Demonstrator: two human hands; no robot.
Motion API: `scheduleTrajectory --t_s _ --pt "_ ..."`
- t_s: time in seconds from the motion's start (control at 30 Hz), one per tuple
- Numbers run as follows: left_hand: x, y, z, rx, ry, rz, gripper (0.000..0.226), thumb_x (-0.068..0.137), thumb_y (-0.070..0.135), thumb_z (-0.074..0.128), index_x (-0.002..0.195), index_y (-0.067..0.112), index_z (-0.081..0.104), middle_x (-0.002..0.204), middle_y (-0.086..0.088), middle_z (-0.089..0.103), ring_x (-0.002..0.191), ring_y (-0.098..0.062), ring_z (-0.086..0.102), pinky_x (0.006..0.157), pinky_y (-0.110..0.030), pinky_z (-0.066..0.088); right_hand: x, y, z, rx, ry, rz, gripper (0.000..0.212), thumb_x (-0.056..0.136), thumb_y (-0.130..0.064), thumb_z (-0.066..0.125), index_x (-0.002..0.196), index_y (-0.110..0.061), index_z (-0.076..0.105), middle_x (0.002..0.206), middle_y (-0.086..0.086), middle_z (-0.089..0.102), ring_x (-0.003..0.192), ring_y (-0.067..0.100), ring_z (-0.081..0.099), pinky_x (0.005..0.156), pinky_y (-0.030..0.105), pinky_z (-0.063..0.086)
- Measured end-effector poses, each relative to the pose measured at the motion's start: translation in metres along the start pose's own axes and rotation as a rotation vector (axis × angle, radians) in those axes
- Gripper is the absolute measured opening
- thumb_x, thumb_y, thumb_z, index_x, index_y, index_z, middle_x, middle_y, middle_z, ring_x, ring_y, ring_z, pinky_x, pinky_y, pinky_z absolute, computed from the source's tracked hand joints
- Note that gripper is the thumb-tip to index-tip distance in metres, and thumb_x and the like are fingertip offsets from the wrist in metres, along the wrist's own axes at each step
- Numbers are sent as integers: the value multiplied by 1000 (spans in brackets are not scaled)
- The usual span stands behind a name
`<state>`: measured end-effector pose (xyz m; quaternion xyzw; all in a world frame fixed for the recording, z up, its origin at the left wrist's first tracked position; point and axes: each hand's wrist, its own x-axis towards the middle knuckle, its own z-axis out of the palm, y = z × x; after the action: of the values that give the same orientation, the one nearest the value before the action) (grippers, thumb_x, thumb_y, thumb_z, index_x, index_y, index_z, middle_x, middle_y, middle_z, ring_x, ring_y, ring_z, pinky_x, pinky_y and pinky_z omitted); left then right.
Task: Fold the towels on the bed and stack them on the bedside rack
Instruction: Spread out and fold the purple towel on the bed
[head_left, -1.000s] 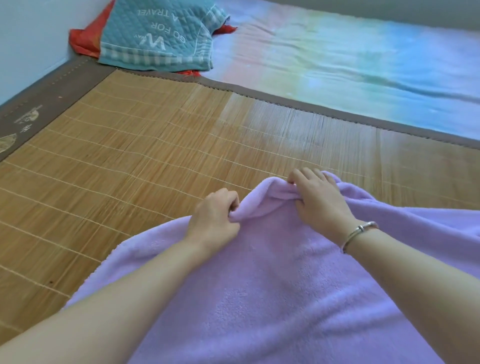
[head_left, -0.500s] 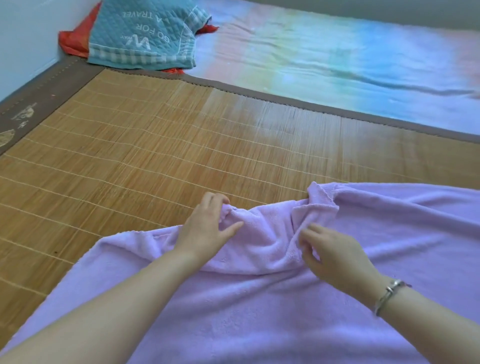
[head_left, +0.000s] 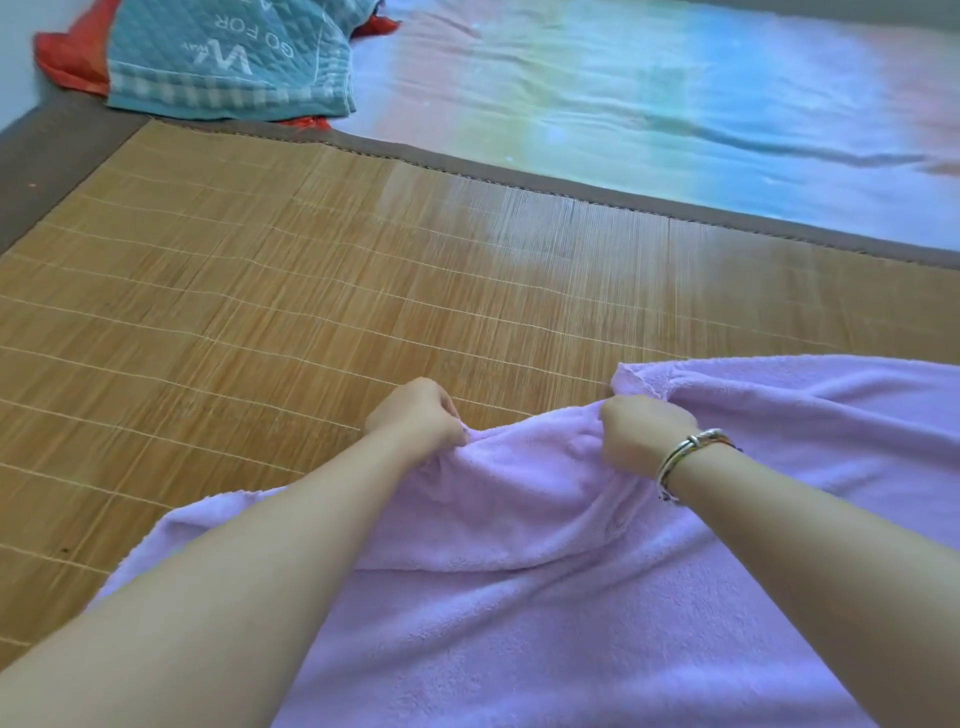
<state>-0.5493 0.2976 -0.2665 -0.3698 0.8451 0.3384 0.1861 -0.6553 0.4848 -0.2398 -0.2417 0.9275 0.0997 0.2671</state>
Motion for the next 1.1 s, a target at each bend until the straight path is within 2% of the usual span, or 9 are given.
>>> scheduleTrajectory --t_s 0.1,0.2,0.4,0.57,0.63,0.73,0.93,1.03,1.1 --pt "20 -6 -36 -97 198 59 4 77 24 64 74 23 61 76 6 66 74 -18 64 62 -27 46 19 -9 -25 296 175 -28 11 87 -12 46 77 -10 43 100 17 63 86 31 62 66 32 44" --pt "44 -15 -84 -349 365 69 5 84 15 55 81 19 55 63 2 66 62 -15 67 61 -28 49 46 -42 -59 679 412 -103 5 85 -8 44 87 -9 47 80 10 61 74 32 61 65 38 50" --pt "97 -33 -168 -600 650 123 11 94 8 46 90 18 47 78 6 49 77 -19 48 56 -24 35 133 -122 -112 962 463 -187 13 91 -9 46 102 -15 48 100 8 57 83 20 49 59 24 32" --pt "135 -57 -138 -467 375 234 52 95 21 53 141 24 28 133 4 38 120 -17 42 91 -29 33 169 -150 -72 845 273 -350 69 86 1 44 148 -18 21 157 13 14 134 27 37 94 24 33" --pt "140 -72 -104 -201 195 324 71 93 44 52 150 35 11 159 13 5 148 -15 0 115 -34 12 174 -156 -46 764 253 -388 73 91 -4 46 152 -21 10 161 6 -7 144 21 18 103 20 21" --pt "150 -84 -73 182 115 290 87 83 73 39 147 46 -13 151 22 -32 136 -10 -39 115 -41 -21 183 -161 -14 444 406 -394 65 98 -30 38 153 -25 5 161 -2 -10 148 15 -8 118 33 -3" --pt "162 -70 -77 249 127 156 98 75 84 35 145 45 -23 148 21 -38 135 -11 -41 113 -42 -21 201 -164 -13 279 343 -377 67 96 -50 27 152 -33 -5 159 -9 -17 145 11 -21 117 39 -14" --pt "163 -71 -77 267 114 145 101 73 84 35 144 44 -24 147 20 -40 135 -12 -41 114 -44 -21 203 -154 -28 456 196 -452 63 98 -43 35 153 -31 6 160 -9 -10 146 10 -17 117 37 -11" --pt "164 -69 -78 294 103 124 102 73 84 35 144 43 -24 147 19 -40 136 -14 -39 115 -46 -19 192 -138 -38 791 179 -492 53 99 -30 42 149 -26 26 160 -6 12 147 9 7 119 33 6"
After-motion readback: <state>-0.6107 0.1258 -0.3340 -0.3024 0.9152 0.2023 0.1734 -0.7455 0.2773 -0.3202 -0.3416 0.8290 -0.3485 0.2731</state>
